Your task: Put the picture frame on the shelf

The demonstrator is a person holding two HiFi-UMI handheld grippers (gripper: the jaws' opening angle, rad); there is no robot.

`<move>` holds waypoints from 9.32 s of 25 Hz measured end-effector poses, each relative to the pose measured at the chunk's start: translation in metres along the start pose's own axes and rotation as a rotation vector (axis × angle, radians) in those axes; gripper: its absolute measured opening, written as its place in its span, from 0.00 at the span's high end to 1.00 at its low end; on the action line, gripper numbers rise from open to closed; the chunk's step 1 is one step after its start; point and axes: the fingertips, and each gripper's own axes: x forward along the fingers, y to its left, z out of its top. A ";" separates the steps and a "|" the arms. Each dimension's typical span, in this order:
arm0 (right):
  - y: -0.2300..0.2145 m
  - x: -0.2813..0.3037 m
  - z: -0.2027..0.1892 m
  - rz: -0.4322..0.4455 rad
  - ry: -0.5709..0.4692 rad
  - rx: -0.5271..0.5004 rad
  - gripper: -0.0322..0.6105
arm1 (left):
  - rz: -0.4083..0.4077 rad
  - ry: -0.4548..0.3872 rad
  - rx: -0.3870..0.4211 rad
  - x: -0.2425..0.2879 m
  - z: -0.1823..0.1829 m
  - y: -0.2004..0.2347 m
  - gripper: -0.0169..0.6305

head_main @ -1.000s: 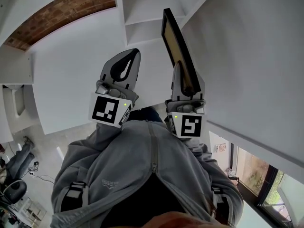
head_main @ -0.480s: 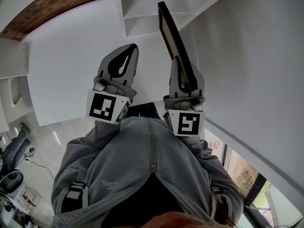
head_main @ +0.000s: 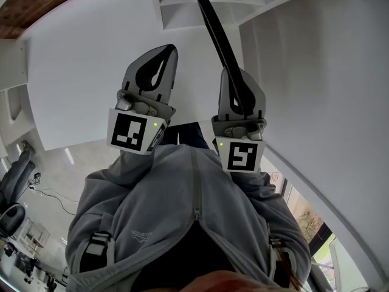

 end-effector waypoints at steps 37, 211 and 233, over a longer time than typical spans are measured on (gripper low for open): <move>0.022 0.058 -0.130 0.154 0.148 -0.386 0.90 | 0.028 0.078 -0.029 0.025 -0.073 0.035 0.96; 0.001 0.099 -0.003 -0.062 0.139 0.098 0.91 | 0.123 0.081 0.041 -0.003 -0.002 0.080 0.96; 0.036 0.017 0.043 0.011 0.029 0.096 0.91 | 0.147 -0.018 0.145 -0.068 0.040 0.029 0.96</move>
